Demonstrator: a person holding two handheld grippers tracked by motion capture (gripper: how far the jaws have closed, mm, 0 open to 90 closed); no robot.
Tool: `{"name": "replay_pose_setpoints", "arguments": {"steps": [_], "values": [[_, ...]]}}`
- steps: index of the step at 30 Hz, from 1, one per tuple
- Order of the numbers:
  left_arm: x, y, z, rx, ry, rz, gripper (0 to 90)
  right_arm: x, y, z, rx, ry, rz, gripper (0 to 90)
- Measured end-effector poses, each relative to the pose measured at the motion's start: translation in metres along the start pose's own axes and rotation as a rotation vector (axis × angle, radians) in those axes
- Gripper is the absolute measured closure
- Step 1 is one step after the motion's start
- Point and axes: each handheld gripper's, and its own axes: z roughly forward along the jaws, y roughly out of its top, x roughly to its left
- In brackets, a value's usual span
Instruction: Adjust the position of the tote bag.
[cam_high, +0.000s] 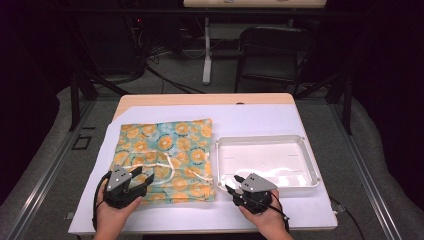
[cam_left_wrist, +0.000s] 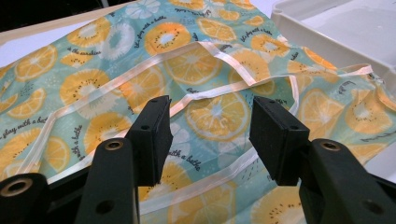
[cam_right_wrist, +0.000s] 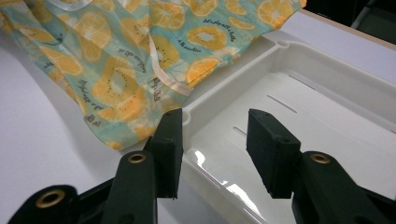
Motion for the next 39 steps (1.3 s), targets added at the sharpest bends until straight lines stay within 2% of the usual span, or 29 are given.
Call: {"name": "replay_pose_setpoints", "arguments": {"steps": [2, 3, 7, 14, 22, 29, 33, 39], "values": [[-0.001, 0.000, -0.001, -0.001, -0.002, 0.003, 48.9, 0.000, 0.000, -0.001, 0.000, 0.002, 0.000, 56.2], [-0.001, 0.000, -0.001, -0.001, -0.004, 0.004, 49.0, 0.001, 0.000, 0.000, -0.015, -0.036, 0.001, 56.2], [0.000, -0.001, -0.001, -0.001, -0.004, 0.005, 49.8, 0.002, 0.000, 0.001, -0.018, -0.038, 0.000, 55.8], [0.001, -0.003, -0.003, 0.007, -0.006, -0.005, 50.8, 0.004, 0.002, 0.003, -0.020, -0.014, -0.003, 58.5], [0.000, -0.004, -0.005, 0.006, -0.006, -0.003, 51.3, 0.007, 0.003, 0.007, -0.013, 0.013, -0.035, 59.4], [0.000, -0.004, -0.008, 0.004, -0.035, -0.016, 53.6, 0.009, 0.004, 0.009, -0.018, 0.015, -0.048, 58.4], [0.000, -0.006, -0.010, 0.008, -0.032, -0.013, 53.9, 0.013, 0.007, 0.011, -0.024, 0.043, -0.062, 59.6], [0.000, -0.009, -0.015, 0.009, -0.021, -0.016, 54.4, 0.017, 0.010, 0.016, -0.021, 0.054, -0.089, 58.9]]}}
